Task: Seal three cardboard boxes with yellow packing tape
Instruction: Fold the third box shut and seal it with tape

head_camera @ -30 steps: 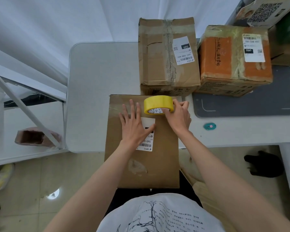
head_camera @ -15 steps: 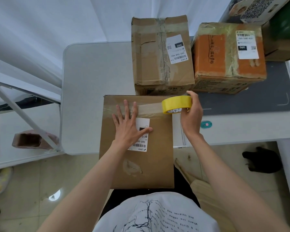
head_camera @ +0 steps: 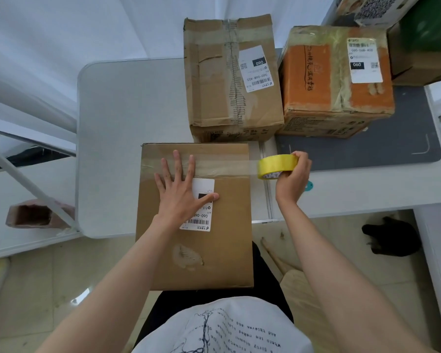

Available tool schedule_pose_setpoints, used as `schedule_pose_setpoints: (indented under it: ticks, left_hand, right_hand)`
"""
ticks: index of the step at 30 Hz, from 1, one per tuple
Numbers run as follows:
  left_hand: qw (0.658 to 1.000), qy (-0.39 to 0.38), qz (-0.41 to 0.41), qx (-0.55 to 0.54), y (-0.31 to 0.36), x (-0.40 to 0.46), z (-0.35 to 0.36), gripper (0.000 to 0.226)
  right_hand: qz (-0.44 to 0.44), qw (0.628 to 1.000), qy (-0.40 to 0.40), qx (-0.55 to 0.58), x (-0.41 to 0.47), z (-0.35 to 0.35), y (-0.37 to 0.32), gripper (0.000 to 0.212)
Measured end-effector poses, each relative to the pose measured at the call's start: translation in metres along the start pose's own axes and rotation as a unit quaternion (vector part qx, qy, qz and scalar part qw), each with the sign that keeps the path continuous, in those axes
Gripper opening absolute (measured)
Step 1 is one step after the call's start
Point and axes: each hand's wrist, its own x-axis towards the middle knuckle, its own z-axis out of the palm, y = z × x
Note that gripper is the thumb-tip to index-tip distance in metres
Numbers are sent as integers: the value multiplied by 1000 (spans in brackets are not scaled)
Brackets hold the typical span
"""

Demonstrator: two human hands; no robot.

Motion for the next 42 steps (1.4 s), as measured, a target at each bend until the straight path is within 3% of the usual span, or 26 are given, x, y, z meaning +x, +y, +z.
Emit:
schedule_pose_setpoints:
  ticks: [6, 11, 16, 21, 27, 34, 42]
  left_hand:
    - [1000, 8, 1, 10, 1, 2, 3, 123]
    - [1000, 16, 1, 19, 0, 2, 5, 121]
    - [999, 25, -3, 20, 3, 0, 2, 121]
    - [996, 84, -12, 26, 21, 3, -3, 122]
    - [991, 104, 78, 15, 84, 39, -6, 113]
    - [996, 39, 19, 80, 114, 64, -2, 122]
    - [996, 48, 24, 67, 111, 64, -4, 115]
  right_hand:
    - [119, 981, -21, 153, -1, 30, 17, 19]
    - [161, 963, -25, 214, -2, 41, 22, 15]
    - [167, 963, -54, 204, -3, 46, 27, 22]
    - [183, 957, -99, 204, 2, 38, 38, 27]
    - [173, 958, -137, 185, 6, 31, 53, 45]
    - [285, 900, -175, 279, 4, 34, 57, 43]
    - [217, 952, -170, 136, 14, 39, 51, 22]
